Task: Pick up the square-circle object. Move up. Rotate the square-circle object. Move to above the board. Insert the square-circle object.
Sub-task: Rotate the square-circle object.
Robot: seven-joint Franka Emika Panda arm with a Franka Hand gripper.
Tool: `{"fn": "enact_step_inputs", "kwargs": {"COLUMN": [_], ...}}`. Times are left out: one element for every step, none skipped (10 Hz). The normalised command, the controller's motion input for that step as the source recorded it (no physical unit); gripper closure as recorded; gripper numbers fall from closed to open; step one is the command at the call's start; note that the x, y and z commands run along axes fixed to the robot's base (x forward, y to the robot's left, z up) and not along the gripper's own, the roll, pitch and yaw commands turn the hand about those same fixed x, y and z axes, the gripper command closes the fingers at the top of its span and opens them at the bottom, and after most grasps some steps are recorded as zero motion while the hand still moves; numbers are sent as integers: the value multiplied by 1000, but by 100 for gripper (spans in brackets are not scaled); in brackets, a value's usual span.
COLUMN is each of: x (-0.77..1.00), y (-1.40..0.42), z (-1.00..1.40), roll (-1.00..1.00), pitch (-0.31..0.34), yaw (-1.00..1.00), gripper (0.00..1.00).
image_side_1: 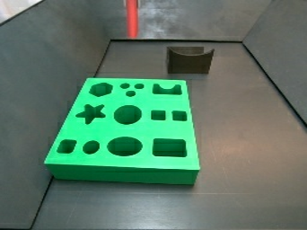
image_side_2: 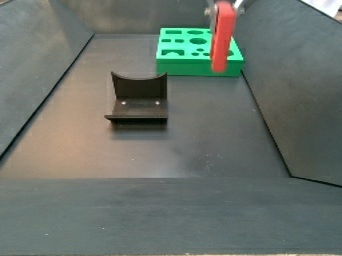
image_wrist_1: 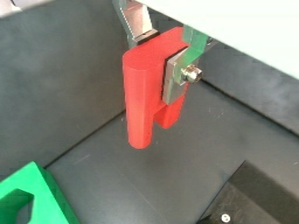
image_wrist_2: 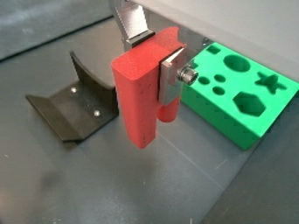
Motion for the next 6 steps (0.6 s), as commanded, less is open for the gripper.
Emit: {"fn": "enact_step_inputs", "kwargs": {"x": [15, 17, 17, 21, 19, 17], "y": [15, 16, 17, 19, 20, 21], "z": [-1000, -1000, -1000, -1000, -1000, -944], "roll": [-148, -148, -150, -151, -151, -152], "pitch": [-68, -70, -69, -70, -74, -81], "yaw": [-32, -32, -32, -31, -30, -30], "gripper": [100, 100, 100, 100, 100, 100]}}
